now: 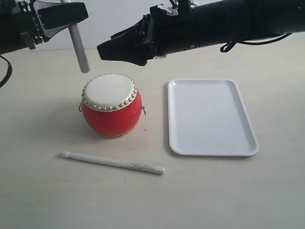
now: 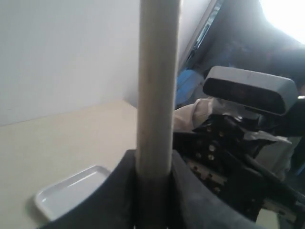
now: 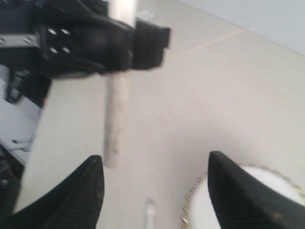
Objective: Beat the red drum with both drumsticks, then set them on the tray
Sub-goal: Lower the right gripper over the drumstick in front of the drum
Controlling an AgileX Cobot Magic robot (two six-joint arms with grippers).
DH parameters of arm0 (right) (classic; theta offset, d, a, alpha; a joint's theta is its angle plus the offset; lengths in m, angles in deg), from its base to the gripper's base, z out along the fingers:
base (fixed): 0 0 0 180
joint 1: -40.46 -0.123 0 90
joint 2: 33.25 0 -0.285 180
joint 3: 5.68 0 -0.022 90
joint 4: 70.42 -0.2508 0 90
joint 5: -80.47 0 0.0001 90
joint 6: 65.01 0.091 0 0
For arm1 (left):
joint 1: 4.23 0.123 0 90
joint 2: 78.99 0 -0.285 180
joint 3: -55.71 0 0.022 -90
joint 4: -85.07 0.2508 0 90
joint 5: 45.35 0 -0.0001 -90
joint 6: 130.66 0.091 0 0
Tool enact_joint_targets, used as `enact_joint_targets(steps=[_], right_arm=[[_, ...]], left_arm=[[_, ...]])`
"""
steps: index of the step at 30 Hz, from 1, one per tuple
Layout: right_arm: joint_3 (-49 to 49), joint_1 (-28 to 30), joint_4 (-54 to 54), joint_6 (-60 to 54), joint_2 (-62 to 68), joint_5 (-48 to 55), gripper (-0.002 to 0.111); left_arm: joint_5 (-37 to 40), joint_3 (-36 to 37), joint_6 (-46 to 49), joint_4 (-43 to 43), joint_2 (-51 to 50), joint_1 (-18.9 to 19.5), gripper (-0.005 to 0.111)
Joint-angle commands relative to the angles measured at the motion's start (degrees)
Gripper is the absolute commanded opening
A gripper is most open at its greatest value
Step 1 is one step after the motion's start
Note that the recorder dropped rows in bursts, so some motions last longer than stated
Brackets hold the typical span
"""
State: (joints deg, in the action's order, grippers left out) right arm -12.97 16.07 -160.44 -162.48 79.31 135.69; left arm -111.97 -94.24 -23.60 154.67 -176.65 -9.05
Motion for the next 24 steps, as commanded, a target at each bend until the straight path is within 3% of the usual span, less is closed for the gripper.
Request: enact_joint_targets(steps=[1, 6, 11, 19, 24], right_arm=[[4.03, -0.64, 21.76, 17.85, -2.69, -10.60, 0.061], [12.91, -5.12, 53.42, 48.27, -2.33, -10.94, 0.061], [20.28, -11.19, 74.26, 63.51, 0.17, -2.55, 0.061], [25.14, -18.87, 80.98, 66.31, 7.18, 11.33, 0.061], [25.14, -22.66, 83.60, 70.16, 11.42, 13.62, 0.061]], left_arm=[[13.84, -1.66, -3.32, 7.94, 4.38, 0.82, 0.000], [28.52, -1.66, -9.39, 16.17, 9.00, 0.82, 0.000], [33.40, -1.66, -19.22, 28.14, 12.71, 0.82, 0.000], [38.08, -1.32, -23.09, 30.35, 14.74, 0.82, 0.000], [56.66, 1.55, -21.79, 30.35, 14.74, 0.82, 0.000]])
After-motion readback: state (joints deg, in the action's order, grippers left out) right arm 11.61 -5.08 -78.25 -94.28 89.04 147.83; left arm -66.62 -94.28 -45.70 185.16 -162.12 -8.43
